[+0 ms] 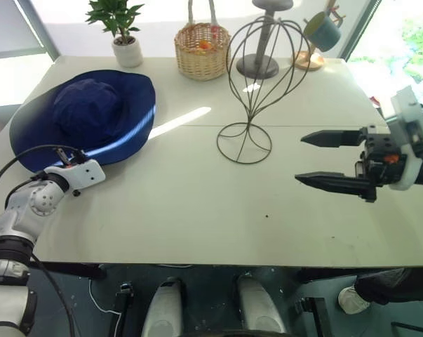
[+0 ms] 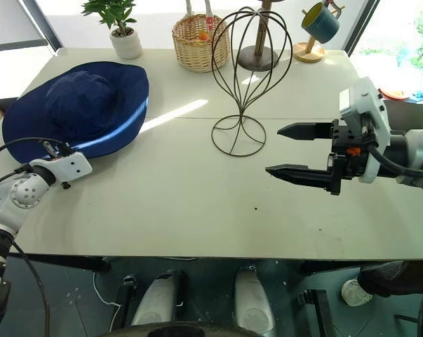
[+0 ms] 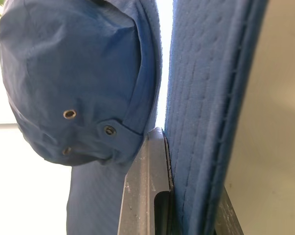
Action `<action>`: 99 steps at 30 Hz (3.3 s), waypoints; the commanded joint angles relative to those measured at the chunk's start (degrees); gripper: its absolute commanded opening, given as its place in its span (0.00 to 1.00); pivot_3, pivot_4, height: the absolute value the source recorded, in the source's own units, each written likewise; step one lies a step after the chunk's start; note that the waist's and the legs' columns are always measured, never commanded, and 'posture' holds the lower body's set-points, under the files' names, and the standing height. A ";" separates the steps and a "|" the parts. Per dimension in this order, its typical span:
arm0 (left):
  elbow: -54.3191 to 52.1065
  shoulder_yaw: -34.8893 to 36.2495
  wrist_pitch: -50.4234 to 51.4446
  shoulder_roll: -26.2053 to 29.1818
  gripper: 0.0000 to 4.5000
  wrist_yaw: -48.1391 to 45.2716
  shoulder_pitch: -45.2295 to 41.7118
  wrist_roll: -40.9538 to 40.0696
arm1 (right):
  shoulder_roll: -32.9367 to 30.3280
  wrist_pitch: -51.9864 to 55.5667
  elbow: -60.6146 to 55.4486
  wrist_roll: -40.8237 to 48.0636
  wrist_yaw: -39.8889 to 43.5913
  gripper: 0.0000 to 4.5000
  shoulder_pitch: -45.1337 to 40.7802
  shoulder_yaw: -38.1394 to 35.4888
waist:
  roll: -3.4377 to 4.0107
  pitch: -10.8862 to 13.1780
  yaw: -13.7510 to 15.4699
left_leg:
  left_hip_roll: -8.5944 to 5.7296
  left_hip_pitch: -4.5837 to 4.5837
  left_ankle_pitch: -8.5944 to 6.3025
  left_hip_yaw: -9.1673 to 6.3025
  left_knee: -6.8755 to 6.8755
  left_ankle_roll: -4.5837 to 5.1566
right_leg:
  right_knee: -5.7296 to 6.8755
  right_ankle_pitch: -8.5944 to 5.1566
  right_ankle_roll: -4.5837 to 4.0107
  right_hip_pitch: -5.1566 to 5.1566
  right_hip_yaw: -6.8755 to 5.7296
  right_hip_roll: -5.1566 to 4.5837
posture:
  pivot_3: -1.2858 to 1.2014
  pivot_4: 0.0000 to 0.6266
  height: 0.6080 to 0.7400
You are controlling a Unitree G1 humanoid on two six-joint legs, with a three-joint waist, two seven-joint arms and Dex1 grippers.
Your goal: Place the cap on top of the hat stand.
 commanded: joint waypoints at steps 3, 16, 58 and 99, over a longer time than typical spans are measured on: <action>-9.82 4.22 6.97 -0.55 0.01 -8.18 -4.11 -9.44 | -2.31 -3.63 3.45 -2.67 0.36 1.00 -2.86 -2.83 | -0.02 0.01 0.57 | 0.00 -0.06 0.00 0.00 0.07 0.00 | 0.00 0.00 0.00 -0.03 0.00 0.01 | 0.52 0.24 1.00; -27.22 7.01 33.04 -8.35 0.01 -17.42 -26.01 -23.80 | -6.81 -10.08 9.54 -8.74 5.41 1.00 -1.92 -6.71 | -0.05 0.03 0.61 | 0.00 -0.41 -0.01 -0.13 0.63 0.02 | -0.01 0.13 0.23 -0.02 -0.05 0.07 | 0.52 0.24 1.00; 8.40 2.27 13.01 -34.90 0.01 -18.48 -69.31 -27.53 | -9.19 -1.22 12.60 -11.72 4.37 1.00 10.42 -35.22 | 0.04 0.12 0.17 | -0.10 -0.60 -0.08 -0.26 0.60 0.12 | -0.13 0.04 0.49 -0.08 0.01 0.12 | 0.52 0.24 1.00; -2.00 -12.06 -29.13 -20.03 0.01 -1.83 -33.86 -0.37 | -7.87 0.72 13.40 -17.06 5.67 1.00 18.46 -42.49 | 0.22 0.04 0.45 | -0.09 -0.37 -0.06 -0.18 0.66 0.10 | -0.05 0.10 0.54 0.10 0.07 0.10 | 0.52 0.24 1.00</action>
